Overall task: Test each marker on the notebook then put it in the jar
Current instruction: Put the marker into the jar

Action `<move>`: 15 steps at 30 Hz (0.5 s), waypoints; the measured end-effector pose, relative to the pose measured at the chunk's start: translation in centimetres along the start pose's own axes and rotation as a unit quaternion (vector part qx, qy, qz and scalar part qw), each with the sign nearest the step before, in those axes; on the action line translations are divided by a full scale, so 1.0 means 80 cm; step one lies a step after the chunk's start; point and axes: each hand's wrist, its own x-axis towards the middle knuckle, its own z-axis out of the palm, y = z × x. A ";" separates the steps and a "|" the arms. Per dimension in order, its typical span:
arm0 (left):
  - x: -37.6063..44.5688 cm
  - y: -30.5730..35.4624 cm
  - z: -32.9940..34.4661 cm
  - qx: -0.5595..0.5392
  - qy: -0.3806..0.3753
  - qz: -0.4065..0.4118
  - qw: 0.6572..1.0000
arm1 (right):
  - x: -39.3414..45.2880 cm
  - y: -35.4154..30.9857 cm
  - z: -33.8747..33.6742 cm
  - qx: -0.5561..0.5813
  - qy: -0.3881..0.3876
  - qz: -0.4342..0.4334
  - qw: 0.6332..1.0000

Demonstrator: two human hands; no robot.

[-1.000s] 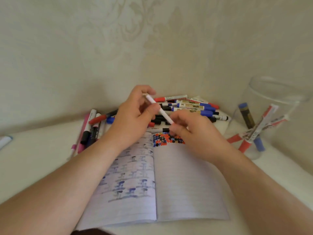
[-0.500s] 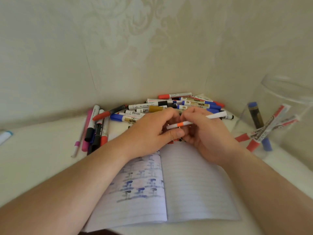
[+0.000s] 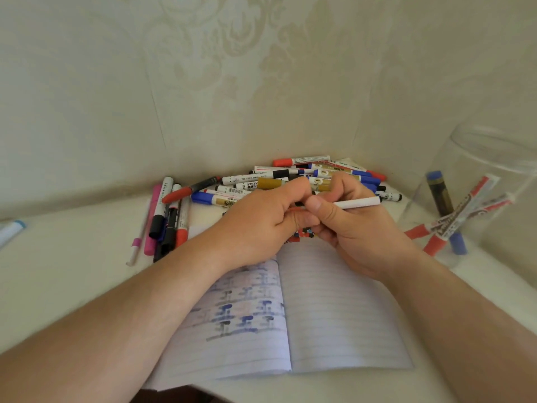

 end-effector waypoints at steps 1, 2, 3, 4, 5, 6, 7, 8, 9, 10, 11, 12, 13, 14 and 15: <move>-0.001 -0.002 -0.003 -0.005 0.008 -0.001 1.000 | -0.002 -0.003 0.000 -0.003 0.006 -0.010 1.000; -0.002 -0.005 -0.006 -0.002 0.011 -0.003 1.000 | -0.003 -0.008 0.000 -0.009 0.017 -0.020 1.000; -0.004 -0.006 -0.010 0.008 0.007 -0.016 1.000 | -0.004 -0.013 -0.001 -0.013 0.029 -0.028 0.999; -0.006 -0.007 -0.013 0.020 0.003 -0.037 0.999 | -0.004 -0.016 -0.004 -0.008 0.046 -0.030 0.998; -0.008 -0.009 -0.016 0.032 -0.001 -0.060 0.998 | -0.003 -0.020 -0.007 0.012 0.072 -0.019 0.997; -0.009 -0.010 -0.018 0.044 -0.004 -0.077 0.996 | -0.003 -0.024 -0.012 0.039 0.098 -0.001 0.994; -0.010 -0.012 -0.020 0.059 -0.010 -0.081 0.995 | -0.002 -0.027 -0.015 0.057 0.118 0.015 0.991; -0.011 -0.013 -0.021 0.080 -0.023 -0.075 0.994 | -0.002 -0.028 -0.018 0.052 0.128 0.028 0.990; -0.011 -0.012 -0.022 0.107 -0.044 -0.071 0.991 | -0.002 -0.028 -0.019 0.026 0.124 0.041 0.991; -0.012 -0.010 -0.021 0.137 -0.067 -0.072 0.986 | -0.002 -0.026 -0.019 -0.010 0.111 0.055 0.992; -0.012 -0.010 -0.020 0.169 -0.086 -0.077 0.979 | -0.003 -0.023 -0.017 -0.055 0.095 0.069 0.992; -0.011 -0.009 -0.018 0.195 -0.098 -0.081 0.972 | -0.005 -0.020 -0.016 -0.103 0.083 0.078 0.988; -0.011 -0.007 -0.016 0.214 -0.103 -0.085 0.968 | -0.005 -0.016 -0.013 -0.149 0.078 0.077 0.983; -0.010 -0.006 -0.014 0.224 -0.103 -0.087 0.965 | -0.005 -0.012 -0.011 -0.196 0.078 0.069 0.975; -0.009 -0.006 -0.013 0.229 -0.103 -0.088 0.964 | -0.005 -0.010 -0.009 -0.246 0.080 0.061 0.964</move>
